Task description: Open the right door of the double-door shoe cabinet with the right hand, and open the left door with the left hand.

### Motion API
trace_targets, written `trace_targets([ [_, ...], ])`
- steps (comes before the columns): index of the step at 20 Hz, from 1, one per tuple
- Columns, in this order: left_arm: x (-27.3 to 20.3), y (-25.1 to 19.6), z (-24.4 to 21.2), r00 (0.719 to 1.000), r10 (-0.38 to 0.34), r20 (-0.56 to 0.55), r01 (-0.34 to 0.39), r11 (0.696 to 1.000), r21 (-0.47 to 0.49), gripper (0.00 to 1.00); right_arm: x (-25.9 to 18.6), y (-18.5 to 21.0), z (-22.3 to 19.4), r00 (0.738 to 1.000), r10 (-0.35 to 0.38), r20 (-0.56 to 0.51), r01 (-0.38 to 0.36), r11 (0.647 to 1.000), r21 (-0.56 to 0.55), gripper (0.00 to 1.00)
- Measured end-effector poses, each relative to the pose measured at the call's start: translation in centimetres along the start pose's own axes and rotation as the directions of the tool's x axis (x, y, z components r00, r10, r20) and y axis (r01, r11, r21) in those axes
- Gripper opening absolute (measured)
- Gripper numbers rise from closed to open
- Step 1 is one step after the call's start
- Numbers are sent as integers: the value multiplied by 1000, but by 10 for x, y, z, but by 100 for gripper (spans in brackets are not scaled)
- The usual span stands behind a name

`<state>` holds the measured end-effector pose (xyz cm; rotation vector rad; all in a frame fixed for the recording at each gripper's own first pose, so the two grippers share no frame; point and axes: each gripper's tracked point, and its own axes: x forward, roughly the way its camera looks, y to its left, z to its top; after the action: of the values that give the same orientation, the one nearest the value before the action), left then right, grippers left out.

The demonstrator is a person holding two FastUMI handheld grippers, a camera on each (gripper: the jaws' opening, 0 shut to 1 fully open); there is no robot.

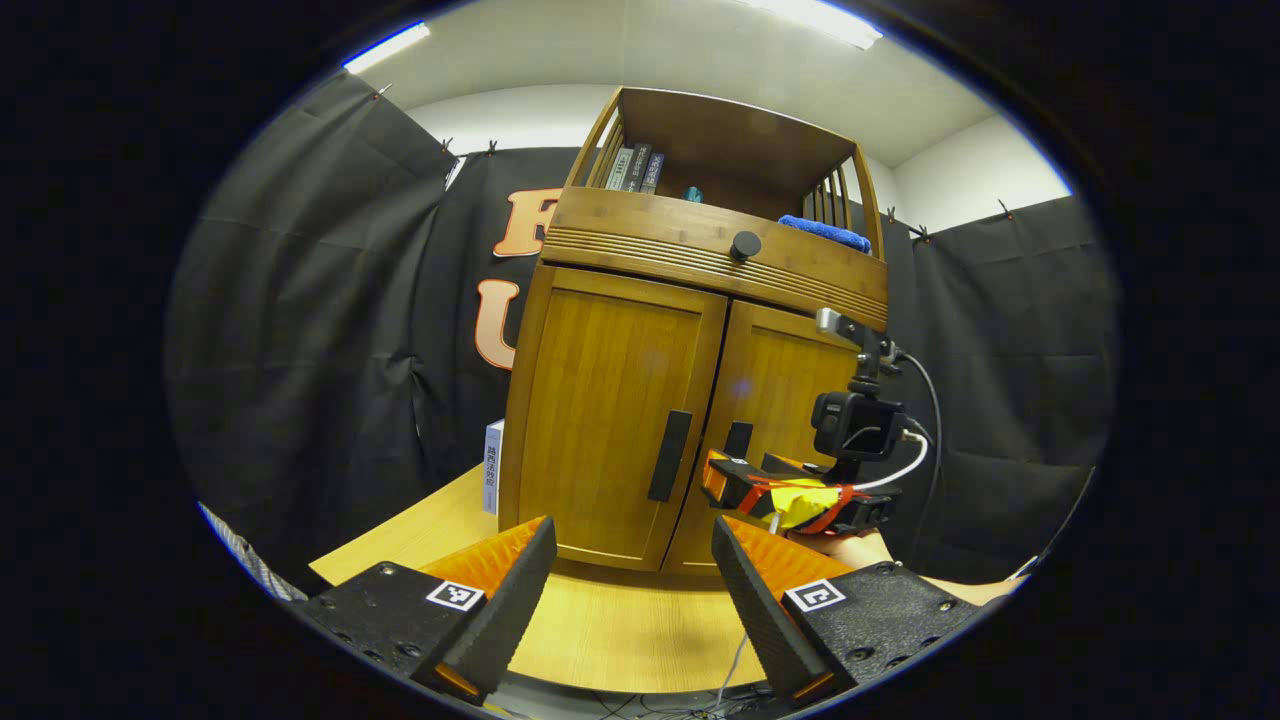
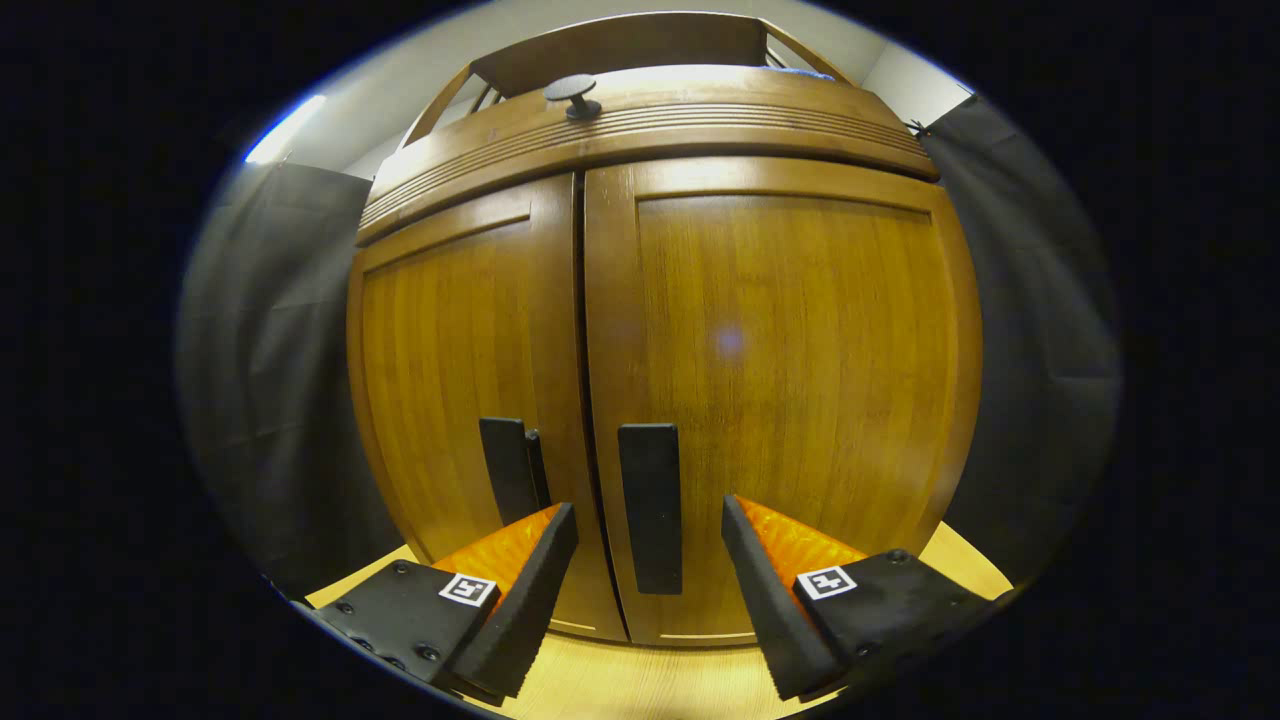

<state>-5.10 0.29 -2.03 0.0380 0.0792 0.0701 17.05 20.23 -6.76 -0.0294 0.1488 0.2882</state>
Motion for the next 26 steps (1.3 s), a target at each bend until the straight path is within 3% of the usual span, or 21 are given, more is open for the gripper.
trace_targets([
  [3,0,3,0,1000,1,6,-1,1000,7,94,14,-4,-7,1000,-8,-24,9,1000,22,86],
  [4,-1,4,2,1000,-1,8,1,1000,8,94,19,-4,-9,999,-1,-38,2,999,38,90],
  [5,-1,5,2,1000,1,10,-1,1000,8,94,24,-3,-13,999,6,-54,-3,998,56,73],
  [6,-2,6,4,1000,2,13,-2,1000,8,94,28,-3,-17,998,9,-68,-4,997,72,72],
  [7,-1,7,5,1000,4,15,-5,1000,8,95,31,-2,-20,997,12,-75,-6,996,85,80],
  [8,-1,8,6,1000,6,19,-7,1000,9,94,34,-3,-23,997,14,-81,-6,996,94,69],
  [9,-2,9,7,1000,7,24,-8,1000,9,94,36,-6,-24,997,2,-81,6,996,93,69],
  [12,1,9,8,1000,6,27,-6,1000,12,91,35,-6,-24,997,-8,-79,14,997,74,45],
  [14,0,9,8,1000,6,26,-7,1000,14,91,36,-8,-25,996,-24,-81,28,998,54,46],
  [15,0,9,7,1000,6,26,-7,1000,13,94,35,-8,-24,997,-27,-79,30,999,45,41],
  [16,1,8,6,1000,5,25,-5,1000,9,91,35,-8,-25,997,-30,-75,32,999,28,48],
  [17,2,7,5,1000,2,23,-2,1000,5,91,37,-9,-25,997,-38,-68,39,999,8,31],
  [18,2,7,5,1000,1,19,-1,1000,1,91,33,-8,-24,997,-46,-65,46,999,-3,38],
  [19,3,7,3,1000,2,16,-2,1000,-3,91,34,-8,-26,996,-56,-70,56,998,-5,29],
  [23,7,10,-2,1000,19,-1,-19,999,-43,94,29,-9,-23,994,-53,-92,56,998,25,36],
  [24,9,11,-4,1000,24,-6,-24,998,-53,91,27,-8,-20,995,-44,-85,47,999,27,31],
  [25,11,12,-6,1000,28,-10,-28,998,-59,94,27,-8,-18,996,-38,-80,40,999,23,27],
  [26,13,13,-6,999,34,-12,-34,998,-60,91,24,-7,-18,997,-35,-75,37,999,15,31],
])
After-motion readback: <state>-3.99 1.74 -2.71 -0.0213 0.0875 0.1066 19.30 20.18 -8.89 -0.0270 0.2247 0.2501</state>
